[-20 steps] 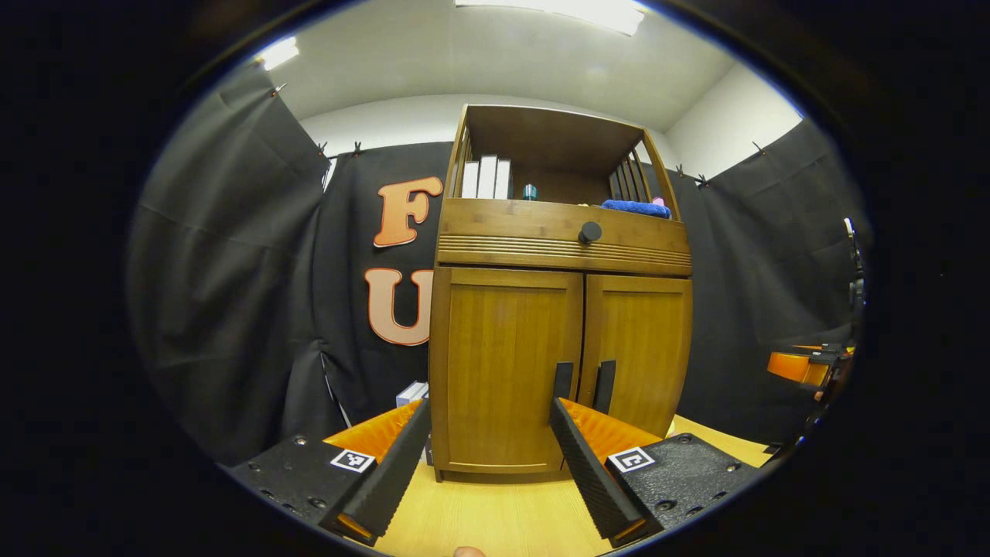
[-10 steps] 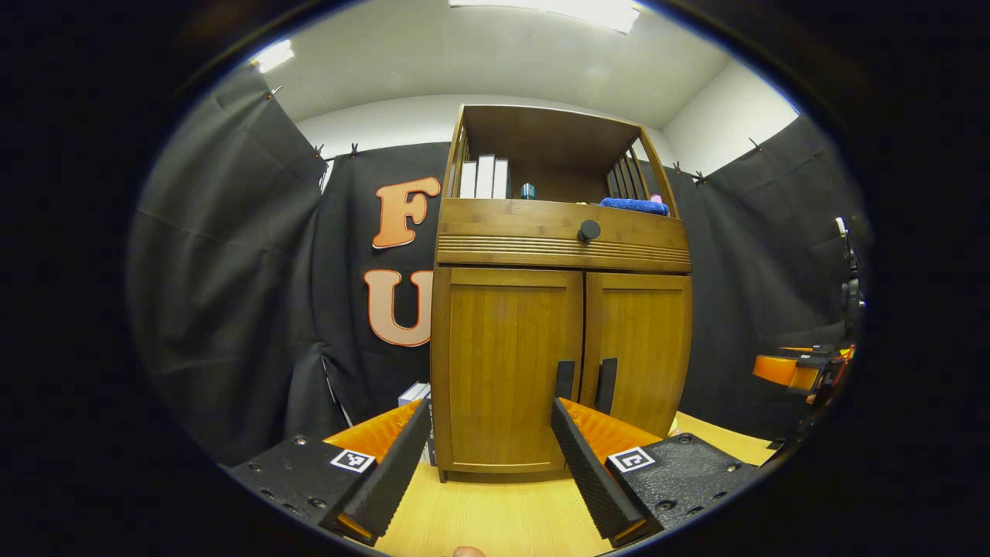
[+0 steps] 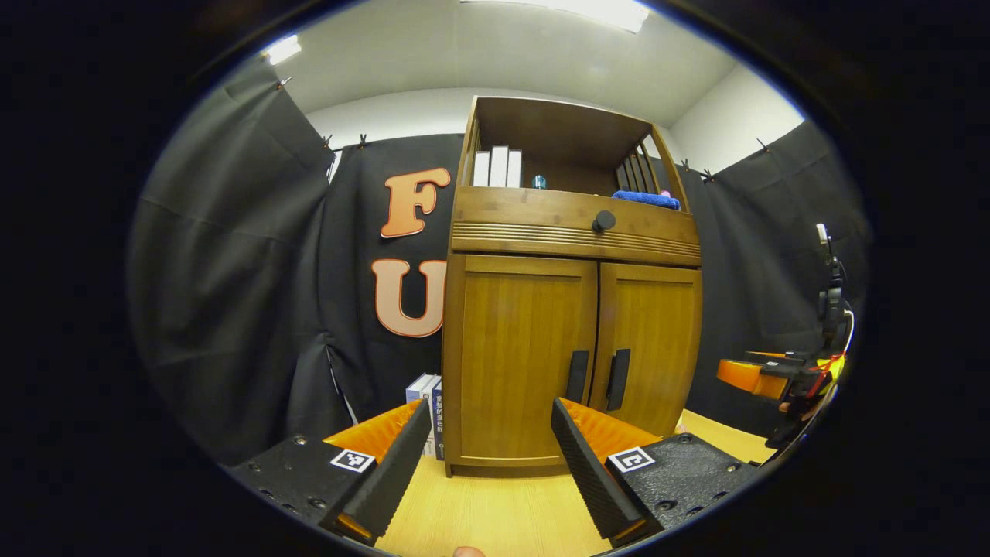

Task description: Open the right door of the double-door shoe cabinet with the right hand, and open the left door with the left hand.

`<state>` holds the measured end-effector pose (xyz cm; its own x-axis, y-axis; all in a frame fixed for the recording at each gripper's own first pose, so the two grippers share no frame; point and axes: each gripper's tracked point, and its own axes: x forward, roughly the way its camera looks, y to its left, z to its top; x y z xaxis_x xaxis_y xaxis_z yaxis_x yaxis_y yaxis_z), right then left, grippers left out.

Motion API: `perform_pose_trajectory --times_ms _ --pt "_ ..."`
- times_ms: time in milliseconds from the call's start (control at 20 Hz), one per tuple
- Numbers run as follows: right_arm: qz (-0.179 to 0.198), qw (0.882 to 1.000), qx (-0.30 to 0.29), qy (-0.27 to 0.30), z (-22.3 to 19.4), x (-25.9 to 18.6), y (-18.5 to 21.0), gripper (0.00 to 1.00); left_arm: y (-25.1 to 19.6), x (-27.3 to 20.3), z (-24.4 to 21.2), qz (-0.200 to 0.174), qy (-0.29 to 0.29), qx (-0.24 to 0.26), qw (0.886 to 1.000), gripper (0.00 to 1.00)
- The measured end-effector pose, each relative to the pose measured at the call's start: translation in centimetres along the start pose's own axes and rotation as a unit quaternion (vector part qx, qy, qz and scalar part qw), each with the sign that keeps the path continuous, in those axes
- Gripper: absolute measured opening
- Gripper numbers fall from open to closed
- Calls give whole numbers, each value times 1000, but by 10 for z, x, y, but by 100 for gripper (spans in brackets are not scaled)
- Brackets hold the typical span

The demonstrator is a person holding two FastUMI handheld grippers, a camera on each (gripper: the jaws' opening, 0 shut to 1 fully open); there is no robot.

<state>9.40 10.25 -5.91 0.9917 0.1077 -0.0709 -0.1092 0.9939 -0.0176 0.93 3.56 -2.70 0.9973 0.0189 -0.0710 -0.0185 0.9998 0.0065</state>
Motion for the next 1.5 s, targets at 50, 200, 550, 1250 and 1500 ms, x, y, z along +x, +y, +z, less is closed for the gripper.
perform_pose_trajectory --times_ms 50,200,550,1250,1500 --pt "1 1000 -2 2 -2 7 4 98 3 0 0 1 0 0 1000 92" --pt "0 1000 -8 12 -12 26 15 98 11 1 -3 4 1 0 1000 92" --pt "7 1000 -5 22 -26 76 41 93 33 5 -8 13 -1 -2 1000 98" --pt "-5 999 -30 32 -62 165 58 89 83 34 -38 48 8 -5 999 92" --pt "-8 999 -28 27 -62 181 56 76 87 41 -46 46 12 -10 999 95"
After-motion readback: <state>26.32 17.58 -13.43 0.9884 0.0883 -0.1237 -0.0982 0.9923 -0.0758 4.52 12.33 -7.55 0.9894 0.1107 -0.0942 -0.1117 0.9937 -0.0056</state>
